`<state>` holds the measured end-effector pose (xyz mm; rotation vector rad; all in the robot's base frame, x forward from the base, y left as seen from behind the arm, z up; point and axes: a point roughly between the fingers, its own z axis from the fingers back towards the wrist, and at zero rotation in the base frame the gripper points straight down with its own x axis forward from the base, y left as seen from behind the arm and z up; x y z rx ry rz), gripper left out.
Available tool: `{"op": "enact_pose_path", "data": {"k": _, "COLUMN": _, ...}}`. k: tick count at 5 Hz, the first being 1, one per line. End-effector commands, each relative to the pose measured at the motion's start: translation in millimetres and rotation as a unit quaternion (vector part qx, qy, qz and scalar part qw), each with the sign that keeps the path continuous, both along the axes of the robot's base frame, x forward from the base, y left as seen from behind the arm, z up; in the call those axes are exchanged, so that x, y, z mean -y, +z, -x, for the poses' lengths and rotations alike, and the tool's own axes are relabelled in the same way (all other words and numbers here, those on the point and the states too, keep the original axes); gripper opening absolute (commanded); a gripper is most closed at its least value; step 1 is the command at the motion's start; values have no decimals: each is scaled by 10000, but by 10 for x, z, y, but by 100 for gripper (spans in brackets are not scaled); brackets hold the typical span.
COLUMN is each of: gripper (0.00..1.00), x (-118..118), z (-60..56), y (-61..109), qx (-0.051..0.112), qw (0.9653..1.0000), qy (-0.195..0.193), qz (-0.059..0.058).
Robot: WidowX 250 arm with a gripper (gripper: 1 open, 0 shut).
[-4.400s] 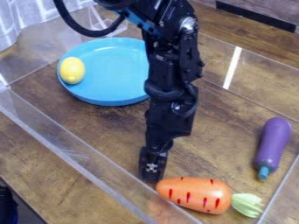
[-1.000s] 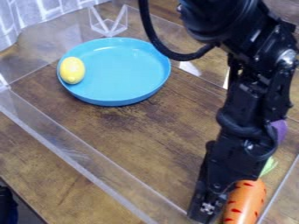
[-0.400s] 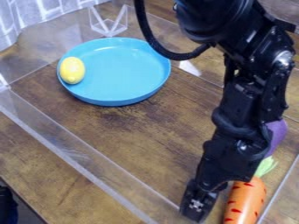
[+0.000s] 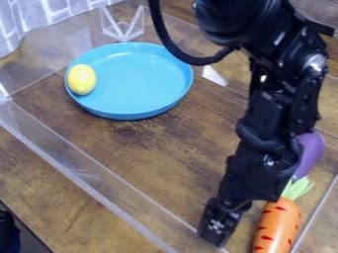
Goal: Move the carrot to the right side
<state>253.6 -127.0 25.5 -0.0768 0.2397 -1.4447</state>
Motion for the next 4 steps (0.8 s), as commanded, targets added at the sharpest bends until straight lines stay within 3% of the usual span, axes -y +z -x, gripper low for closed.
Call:
{"op": "enact_pose_path", "data": {"k": 1, "gripper": 100, "x": 160, "z": -98, "y": 203, "qx": 412, "qw": 9988, "qy": -216, "qz": 162}}
{"op": "enact_pose_path", "data": {"k": 3, "gripper": 100, "x": 108, "z": -111, "y": 197, "qx": 464, "qw": 9983, "qy": -287, "qz": 193}}
{"op": "enact_pose_path", "data": {"k": 4, "gripper": 100, "x": 139, "z": -193, "y": 227, "qx": 475, "qw": 9969, "qy": -585, "qz": 216}}
